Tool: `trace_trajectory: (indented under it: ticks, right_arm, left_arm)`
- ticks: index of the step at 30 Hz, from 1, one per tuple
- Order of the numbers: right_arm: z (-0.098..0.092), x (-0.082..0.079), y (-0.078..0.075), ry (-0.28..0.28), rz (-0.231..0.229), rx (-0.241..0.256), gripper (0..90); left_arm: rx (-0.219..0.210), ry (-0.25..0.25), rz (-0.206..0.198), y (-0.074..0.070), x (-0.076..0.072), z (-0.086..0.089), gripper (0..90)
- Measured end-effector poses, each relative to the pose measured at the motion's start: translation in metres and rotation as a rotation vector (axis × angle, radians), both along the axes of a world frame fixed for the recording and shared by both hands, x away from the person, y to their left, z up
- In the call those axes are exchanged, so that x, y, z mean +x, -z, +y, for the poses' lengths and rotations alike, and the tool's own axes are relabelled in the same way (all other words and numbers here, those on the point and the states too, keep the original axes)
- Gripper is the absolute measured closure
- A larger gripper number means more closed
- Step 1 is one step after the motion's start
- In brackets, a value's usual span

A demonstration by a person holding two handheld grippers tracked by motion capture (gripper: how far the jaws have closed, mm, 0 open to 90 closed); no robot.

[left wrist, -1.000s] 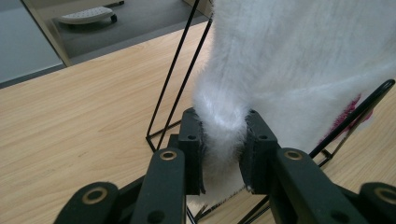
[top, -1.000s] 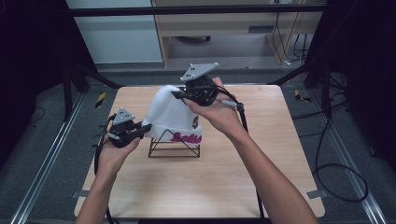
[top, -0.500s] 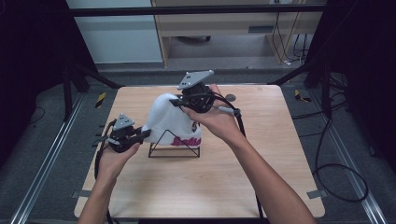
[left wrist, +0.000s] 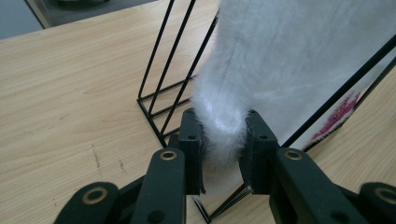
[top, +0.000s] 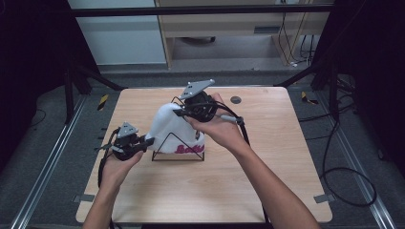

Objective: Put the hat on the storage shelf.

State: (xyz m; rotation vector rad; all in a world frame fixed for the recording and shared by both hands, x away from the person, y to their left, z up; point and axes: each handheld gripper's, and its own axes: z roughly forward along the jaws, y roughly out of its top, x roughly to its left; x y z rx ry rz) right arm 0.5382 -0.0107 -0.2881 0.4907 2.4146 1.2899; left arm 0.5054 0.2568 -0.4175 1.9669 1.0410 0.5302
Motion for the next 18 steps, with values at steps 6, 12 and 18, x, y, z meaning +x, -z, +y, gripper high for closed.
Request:
trace_trajectory:
  ticks: [6, 12, 18]
  right_arm:
    - [0.004, 0.000, 0.006, -0.002, 0.015, -0.013, 82.5]
    - [0.007, -0.001, 0.011, -0.007, 0.027, -0.021, 82.5]
    - [0.011, -0.001, 0.013, -0.015, 0.033, -0.030, 82.4]
  left_arm:
    - [-0.003, -0.002, 0.012, 0.008, 0.000, 0.002, 72.2]
    - [-0.008, -0.006, 0.023, 0.014, -0.001, 0.005, 72.2]
    - [-0.012, -0.007, 0.030, 0.018, -0.001, 0.007, 72.2]
